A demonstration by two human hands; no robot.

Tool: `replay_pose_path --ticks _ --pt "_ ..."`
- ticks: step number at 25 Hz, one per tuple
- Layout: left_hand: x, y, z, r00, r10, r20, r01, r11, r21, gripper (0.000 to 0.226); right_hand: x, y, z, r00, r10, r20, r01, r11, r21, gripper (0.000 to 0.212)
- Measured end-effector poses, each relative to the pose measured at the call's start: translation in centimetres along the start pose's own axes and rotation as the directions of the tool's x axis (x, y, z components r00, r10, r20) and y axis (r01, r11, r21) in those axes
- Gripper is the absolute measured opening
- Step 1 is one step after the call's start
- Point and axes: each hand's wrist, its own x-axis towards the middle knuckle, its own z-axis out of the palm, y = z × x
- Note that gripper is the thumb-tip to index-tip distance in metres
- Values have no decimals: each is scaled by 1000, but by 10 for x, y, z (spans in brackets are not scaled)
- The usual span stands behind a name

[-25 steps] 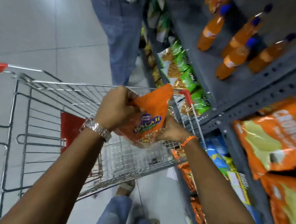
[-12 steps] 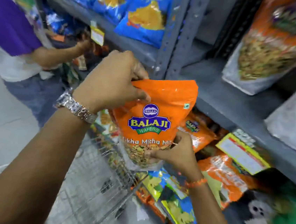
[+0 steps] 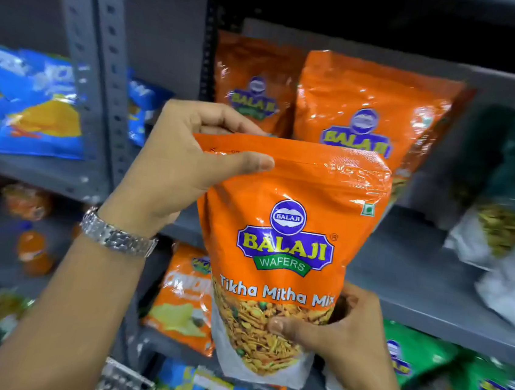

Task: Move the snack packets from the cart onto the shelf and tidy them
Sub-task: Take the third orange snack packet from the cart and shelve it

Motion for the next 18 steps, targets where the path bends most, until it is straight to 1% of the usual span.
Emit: replay_pose_path --ticks 1,3,5,7,8,10,12,13,15,16,17,18 --pt "5 -2 10 999 -17 42 24 987 -159 23 -5 -4 -15 999 3 -40 -4 999 -32 60" --pt "24 -2 48 991 -22 130 70 922 -380 24 -10 -13 -49 986 -22 -162 19 1000 -24 56" --pt "39 -2 82 981 -20 191 111 871 -479 22 -13 -23 -75 964 -39 -265 36 999 -18 56" --pt "51 5 113 972 21 234 104 856 -506 22 -13 -28 -99 936 -48 -349 37 999 -40 58" --pt "58 10 127 968 59 243 71 869 -490 23 -13 -28 -111 921 -62 -385 53 998 -34 61" --pt "76 22 149 961 145 237 -45 923 -382 21 -10 -35 -133 895 -67 -440 77 997 4 72" --pt "94 36 170 950 205 234 -135 949 -284 17 -8 -41 -154 875 -87 -477 115 993 28 81" --pt "103 41 179 950 213 228 -156 958 -241 16 -6 -42 -164 869 -97 -485 134 990 41 79" --pt "116 49 200 960 198 199 -165 971 -173 16 3 -38 -182 855 -115 -506 160 986 45 65" --pt "121 51 210 967 193 169 -178 979 -103 18 9 -34 -190 845 -121 -521 167 985 43 59" --pt "124 52 219 969 209 131 -212 977 13 21 15 -31 -194 836 -122 -536 172 984 45 57" --pt "126 53 227 962 257 88 -268 950 157 23 23 -25 -198 827 -120 -549 176 983 50 56"
